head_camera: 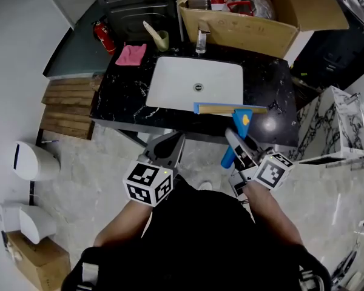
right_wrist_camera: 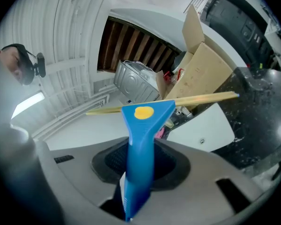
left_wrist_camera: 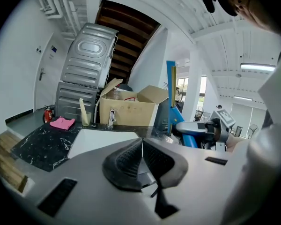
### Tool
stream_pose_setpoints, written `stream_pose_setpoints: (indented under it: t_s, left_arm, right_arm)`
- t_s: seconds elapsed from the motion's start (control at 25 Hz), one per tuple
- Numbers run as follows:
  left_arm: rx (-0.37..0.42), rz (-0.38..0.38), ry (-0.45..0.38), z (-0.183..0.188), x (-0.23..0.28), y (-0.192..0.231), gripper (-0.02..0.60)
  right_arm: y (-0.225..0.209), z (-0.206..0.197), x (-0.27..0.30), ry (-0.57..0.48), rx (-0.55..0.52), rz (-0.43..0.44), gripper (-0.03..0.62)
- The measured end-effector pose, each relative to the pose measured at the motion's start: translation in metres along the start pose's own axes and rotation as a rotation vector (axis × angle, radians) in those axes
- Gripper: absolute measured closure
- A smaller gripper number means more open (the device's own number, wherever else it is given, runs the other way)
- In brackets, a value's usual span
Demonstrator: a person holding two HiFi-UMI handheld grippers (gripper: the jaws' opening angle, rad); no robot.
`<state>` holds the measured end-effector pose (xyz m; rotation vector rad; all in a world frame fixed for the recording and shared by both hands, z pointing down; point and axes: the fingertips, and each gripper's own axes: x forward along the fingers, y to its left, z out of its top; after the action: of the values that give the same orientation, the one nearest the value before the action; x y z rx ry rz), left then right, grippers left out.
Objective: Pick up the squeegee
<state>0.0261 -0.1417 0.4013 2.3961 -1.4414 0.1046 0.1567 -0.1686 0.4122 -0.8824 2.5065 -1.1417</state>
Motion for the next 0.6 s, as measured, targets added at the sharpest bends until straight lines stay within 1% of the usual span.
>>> stream_pose_setpoints:
  t_s: [0.16, 0.4, 0.6]
  left_arm:
    - [-0.001, -0.005, 0.001, 0.001, 0.0, 0.005, 0.565]
    - [0.022, -0.061, -0.017, 0.019, 0.003, 0.0, 0.565]
    - [0.027, -0.077, -0.007, 0.024, -0.012, 0.021, 0.565]
  right_arm:
    - [0.006, -0.001, -0.003, -0.009, -0.028, -0.01, 0.485]
    - [0.012, 0.0, -0.003, -0.041, -0.045, -0.047, 0.485]
    - [0.027, -0.013, 0.012, -0.053, -0.049, -0.072, 0.485]
